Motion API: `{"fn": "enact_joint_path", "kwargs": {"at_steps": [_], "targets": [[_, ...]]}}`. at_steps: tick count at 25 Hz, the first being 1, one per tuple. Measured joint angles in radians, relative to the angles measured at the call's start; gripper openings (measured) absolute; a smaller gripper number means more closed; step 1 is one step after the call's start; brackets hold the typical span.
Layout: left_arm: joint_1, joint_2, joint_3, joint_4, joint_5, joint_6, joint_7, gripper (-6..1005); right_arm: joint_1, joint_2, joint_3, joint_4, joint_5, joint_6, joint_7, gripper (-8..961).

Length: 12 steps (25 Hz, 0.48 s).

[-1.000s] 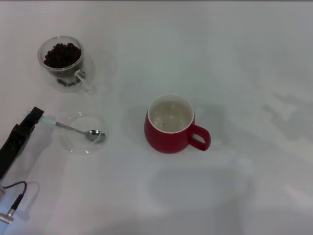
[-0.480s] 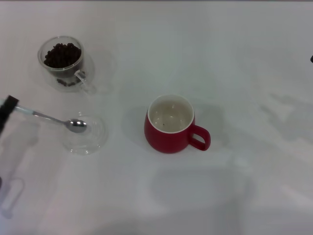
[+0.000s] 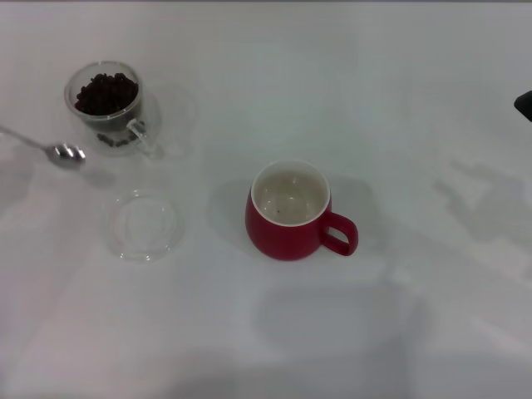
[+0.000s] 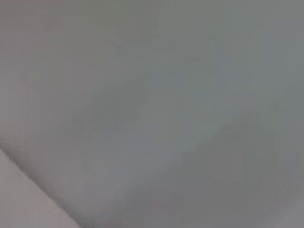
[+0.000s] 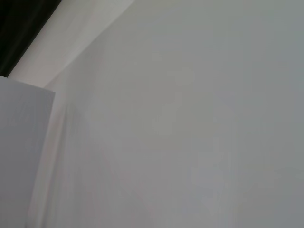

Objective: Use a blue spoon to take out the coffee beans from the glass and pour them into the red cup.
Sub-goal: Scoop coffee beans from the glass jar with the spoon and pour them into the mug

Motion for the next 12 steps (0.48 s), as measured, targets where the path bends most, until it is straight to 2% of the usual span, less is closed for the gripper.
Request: {"fn": "enact_joint_path", "kwargs": {"at_steps": [2,5,8,12], "targets": [[-0.042,0.028,0.001,-0.026,0.003,-0.001,-0.058,120,0.0,0.004,0.0,-0.001,0.0,-0.001,0.0,408],[-0.084,0.056,0.001,-0.042,0.006,-0.012,-0.11,120,-0.001,0.007,0.0,-0.001,0.0,-0.01,0.0,409],[-0.134,0.077,0.003,-0.052,0.011,-0.047,-0.144,120,-0.001,0.008,0.0,0.0,0.0,-0.018,0.004,409],[-0.195,0.088,0.003,-0.054,0.036,-0.136,-0.157,121,-0.002,0.01,0.0,0.0,0.001,-0.021,0.009,410]]}}
